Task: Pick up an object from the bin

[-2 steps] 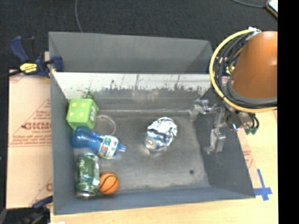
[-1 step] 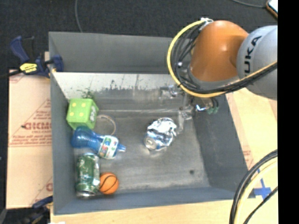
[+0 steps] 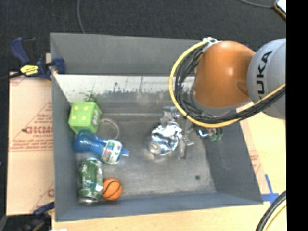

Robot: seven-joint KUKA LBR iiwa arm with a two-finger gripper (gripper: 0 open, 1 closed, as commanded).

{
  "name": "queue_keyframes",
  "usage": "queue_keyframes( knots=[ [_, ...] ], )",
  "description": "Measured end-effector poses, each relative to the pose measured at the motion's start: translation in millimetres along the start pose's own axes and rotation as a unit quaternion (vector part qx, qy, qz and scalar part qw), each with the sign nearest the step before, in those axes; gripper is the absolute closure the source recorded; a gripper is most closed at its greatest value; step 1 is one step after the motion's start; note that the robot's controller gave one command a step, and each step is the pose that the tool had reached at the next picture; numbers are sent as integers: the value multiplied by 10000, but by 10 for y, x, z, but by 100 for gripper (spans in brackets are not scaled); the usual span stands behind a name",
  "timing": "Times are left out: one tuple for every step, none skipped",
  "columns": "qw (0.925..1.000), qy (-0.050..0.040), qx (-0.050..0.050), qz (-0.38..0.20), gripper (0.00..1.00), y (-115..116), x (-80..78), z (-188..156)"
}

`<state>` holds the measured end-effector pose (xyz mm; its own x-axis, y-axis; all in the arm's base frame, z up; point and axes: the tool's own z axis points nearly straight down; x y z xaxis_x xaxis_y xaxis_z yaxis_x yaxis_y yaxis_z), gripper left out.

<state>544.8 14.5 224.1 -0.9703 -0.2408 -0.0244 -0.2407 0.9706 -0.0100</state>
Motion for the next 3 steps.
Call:
queue_keyframes(
  knots=[
    [9996,-24,1,-293,0,-466,-703,935],
    [9999,14,3,-165,0,-314,-658,835],
    [9942,13,-1,-1074,0,-145,-728,1271]
  ],
)
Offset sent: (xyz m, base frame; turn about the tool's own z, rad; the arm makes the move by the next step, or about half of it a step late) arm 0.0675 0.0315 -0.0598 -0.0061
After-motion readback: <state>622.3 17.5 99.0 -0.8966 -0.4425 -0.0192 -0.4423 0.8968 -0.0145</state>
